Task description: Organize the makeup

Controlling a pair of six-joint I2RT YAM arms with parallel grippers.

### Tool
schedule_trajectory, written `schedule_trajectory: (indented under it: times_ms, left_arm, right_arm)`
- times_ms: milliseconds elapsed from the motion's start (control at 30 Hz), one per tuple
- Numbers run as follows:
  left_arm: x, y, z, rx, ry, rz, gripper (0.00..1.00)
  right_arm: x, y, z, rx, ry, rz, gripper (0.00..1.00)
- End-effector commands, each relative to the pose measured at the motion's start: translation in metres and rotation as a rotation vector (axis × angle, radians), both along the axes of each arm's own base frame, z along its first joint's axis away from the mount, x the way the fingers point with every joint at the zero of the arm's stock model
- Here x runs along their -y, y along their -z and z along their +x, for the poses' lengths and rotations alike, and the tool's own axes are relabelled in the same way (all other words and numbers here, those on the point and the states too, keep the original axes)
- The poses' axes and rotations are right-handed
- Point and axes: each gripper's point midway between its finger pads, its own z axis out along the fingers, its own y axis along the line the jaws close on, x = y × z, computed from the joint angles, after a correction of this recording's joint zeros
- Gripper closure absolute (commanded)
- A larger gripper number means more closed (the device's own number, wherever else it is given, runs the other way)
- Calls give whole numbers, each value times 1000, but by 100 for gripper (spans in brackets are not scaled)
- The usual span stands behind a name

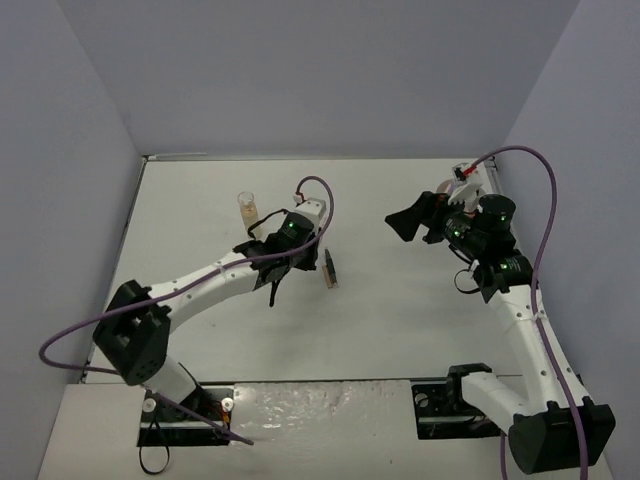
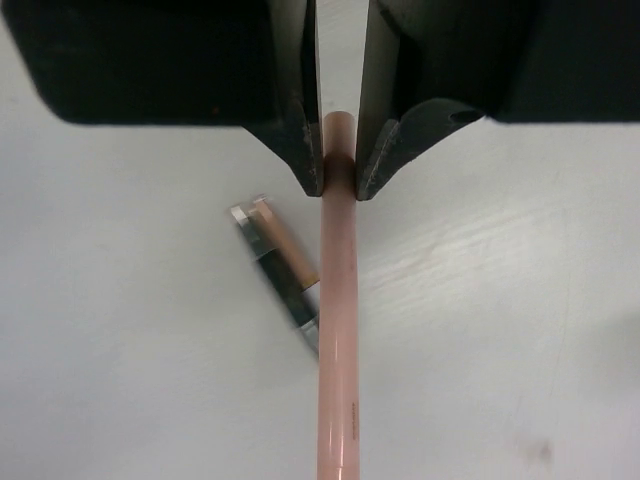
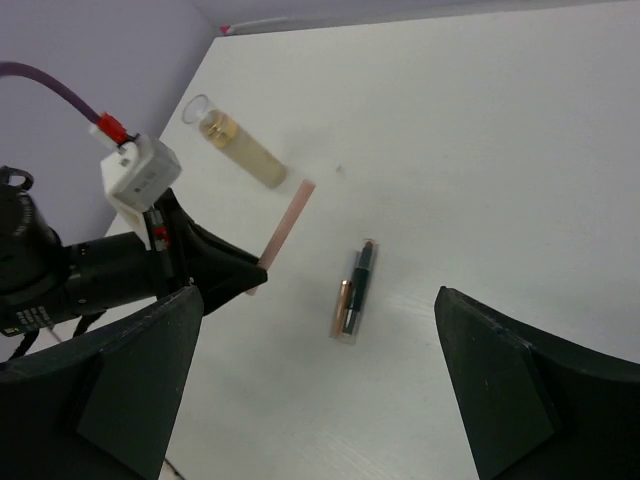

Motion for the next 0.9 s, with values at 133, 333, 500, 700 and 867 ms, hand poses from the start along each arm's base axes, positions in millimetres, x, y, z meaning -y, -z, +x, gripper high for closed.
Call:
schedule_trajectory:
  times_ms: [133,333,500,700,867]
  left_arm:
    - [84,-169,-15,461,346,-358,100]
    - [102,-204,-34,531,439,-412,100]
    - [105,-222,-41,574,457,-456,100]
    - [106,-228,-38,598,450,-466,100]
    - [109,-212,-31,570,434,-430,100]
  right_arm:
    - [-64,-54,2,92,-253,84,6]
    - [-96,-58,4,87,-321,126,11]
    - [-103,-48,7,64,-320,118,18]
    - [-95,-55,8,94,-271,102,25]
    - [-74,-76,12,168,-153,44,25]
